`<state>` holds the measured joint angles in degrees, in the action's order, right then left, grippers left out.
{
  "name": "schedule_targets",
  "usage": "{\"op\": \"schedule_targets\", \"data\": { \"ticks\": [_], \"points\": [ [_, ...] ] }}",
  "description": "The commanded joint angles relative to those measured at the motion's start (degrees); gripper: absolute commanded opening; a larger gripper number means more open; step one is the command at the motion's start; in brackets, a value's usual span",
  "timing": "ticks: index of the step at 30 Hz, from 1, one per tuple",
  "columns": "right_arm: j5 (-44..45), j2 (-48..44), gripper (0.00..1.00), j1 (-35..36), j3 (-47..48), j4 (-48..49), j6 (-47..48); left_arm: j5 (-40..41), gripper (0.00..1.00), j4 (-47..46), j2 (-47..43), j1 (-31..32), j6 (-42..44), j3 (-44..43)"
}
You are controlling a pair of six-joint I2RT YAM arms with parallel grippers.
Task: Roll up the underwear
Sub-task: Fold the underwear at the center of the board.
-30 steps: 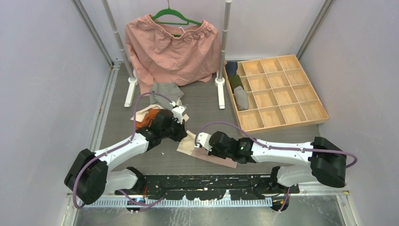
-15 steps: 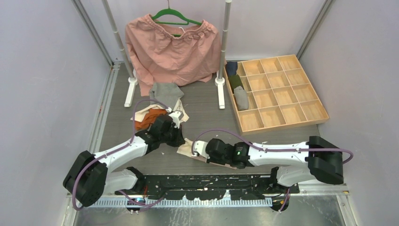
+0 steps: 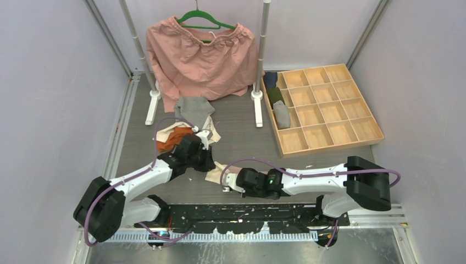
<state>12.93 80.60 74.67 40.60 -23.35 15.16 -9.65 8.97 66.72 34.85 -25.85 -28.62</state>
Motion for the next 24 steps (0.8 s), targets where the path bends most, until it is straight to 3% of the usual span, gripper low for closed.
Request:
{"op": "schedule_targets", "data": {
  "ticks": [1, 13, 24],
  "points": [
    [-0.9, 1.3, 0.2, 0.3, 2.1, -2.5, 1.2, 0.7, 0.14, 0.8, -3.8, -0.2, -2.1, 1.3],
    [-1.1, -3.5, 0.35, 0.3, 1.1, -1.4, 0.9, 1.4, 0.19, 4.7, -9.8, -0.2, -3.3, 2.1],
    [-0.6, -9.2, 0.36, 0.3, 0.1, 0.6, 0.0, 4.3, 0.27, 9.9, -17.5, -0.2, -6.3, 4.3]
  ]
}}
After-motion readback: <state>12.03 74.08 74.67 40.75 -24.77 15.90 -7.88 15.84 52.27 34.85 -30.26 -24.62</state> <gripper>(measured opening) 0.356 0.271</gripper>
